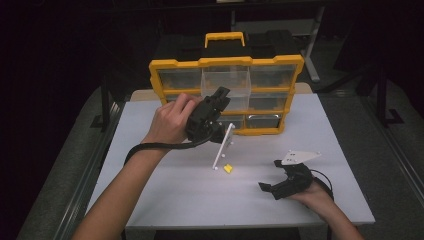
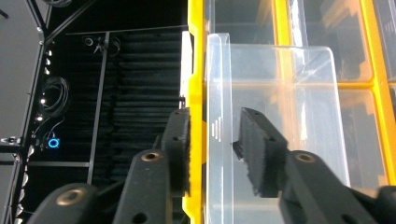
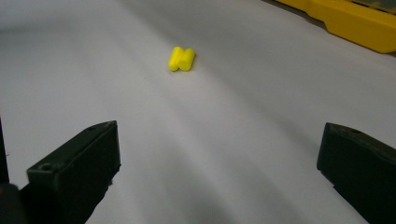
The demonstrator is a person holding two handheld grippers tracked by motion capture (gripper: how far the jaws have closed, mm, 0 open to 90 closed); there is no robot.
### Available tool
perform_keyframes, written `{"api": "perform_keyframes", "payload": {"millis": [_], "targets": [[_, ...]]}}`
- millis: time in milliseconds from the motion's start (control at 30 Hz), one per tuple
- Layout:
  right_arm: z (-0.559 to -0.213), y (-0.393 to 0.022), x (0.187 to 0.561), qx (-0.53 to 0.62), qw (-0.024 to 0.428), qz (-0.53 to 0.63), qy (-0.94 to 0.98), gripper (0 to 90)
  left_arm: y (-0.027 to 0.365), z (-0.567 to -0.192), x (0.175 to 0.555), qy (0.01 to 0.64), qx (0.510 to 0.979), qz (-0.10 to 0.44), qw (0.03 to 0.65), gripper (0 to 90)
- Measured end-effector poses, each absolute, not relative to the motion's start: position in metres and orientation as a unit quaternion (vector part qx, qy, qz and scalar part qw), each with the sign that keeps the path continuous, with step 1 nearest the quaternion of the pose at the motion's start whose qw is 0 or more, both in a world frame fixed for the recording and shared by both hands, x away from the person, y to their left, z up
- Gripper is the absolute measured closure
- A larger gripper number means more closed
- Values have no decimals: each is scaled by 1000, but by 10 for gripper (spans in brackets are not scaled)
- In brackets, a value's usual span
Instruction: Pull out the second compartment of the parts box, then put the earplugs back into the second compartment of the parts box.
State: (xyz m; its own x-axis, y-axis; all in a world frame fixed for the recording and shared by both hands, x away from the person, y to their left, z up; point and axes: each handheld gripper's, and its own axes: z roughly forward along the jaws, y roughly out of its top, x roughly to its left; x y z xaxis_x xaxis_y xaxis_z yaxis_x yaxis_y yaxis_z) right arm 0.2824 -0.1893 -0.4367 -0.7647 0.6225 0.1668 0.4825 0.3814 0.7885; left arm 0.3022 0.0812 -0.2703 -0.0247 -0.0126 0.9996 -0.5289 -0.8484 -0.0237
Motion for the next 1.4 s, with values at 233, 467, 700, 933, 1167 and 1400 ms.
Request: {"api": "perform_keyframes", "payload": {"millis": [233, 467, 700, 933, 1167, 1400], "targets": [[-437, -189, 283, 334, 78, 444, 827, 0, 86, -275, 298, -197, 677, 684, 187, 490], [-437, -189, 283, 334, 78, 444, 828, 0, 93, -282, 292, -195, 681, 680, 187, 407], [-437, -189, 282, 335, 77, 444, 827, 0, 102, -293, 286, -191, 685, 678, 186, 383], [-437, -188, 282, 335, 78, 444, 827, 0, 110, -305, 282, -183, 691, 675, 183, 370], [-437, -189, 282, 336, 78, 444, 827, 0, 115, -317, 280, -176, 698, 670, 182, 356], [-437, -188, 283, 334, 79, 445, 827, 0, 121, -331, 279, -169, 707, 662, 181, 328]]}}
